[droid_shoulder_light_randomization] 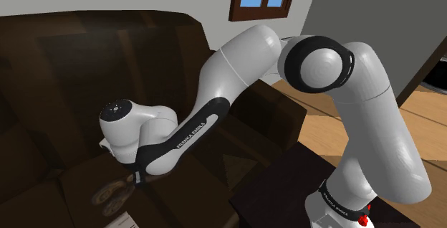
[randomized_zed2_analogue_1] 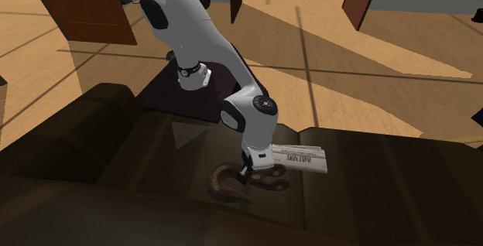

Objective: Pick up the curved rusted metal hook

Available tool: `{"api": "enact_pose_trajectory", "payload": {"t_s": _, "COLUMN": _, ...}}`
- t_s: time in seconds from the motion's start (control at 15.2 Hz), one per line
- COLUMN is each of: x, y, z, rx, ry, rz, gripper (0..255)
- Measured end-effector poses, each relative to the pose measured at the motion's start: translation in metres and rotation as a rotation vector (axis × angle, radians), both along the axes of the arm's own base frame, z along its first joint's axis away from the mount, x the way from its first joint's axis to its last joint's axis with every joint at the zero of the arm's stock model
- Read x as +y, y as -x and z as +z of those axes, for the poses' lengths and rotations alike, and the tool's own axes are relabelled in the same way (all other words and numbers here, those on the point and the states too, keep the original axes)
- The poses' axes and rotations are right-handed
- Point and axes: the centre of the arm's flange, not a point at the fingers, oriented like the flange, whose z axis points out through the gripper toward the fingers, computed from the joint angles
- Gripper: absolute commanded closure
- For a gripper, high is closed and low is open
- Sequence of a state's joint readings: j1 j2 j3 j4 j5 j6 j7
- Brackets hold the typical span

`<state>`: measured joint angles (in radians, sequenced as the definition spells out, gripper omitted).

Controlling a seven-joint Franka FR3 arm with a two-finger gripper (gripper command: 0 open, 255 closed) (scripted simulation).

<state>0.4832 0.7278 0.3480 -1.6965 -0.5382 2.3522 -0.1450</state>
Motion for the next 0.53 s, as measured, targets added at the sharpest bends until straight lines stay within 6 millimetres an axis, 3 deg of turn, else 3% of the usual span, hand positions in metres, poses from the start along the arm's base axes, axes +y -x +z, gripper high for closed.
{"api": "enact_pose_trajectory", "payload": {"t_s": 0.2, "x": -0.001, "y": 0.0, "z": 0.005, "rx": 0.0, "ry": 0.0, "rz": 0.0, "gripper": 255}}
{"api": "enact_pose_trajectory", "payload": {"t_s": 0.53, "x": -0.001, "y": 0.001, "z": 0.03, "rx": 0.001, "ry": 0.0, "rz": -0.001, "gripper": 255}}
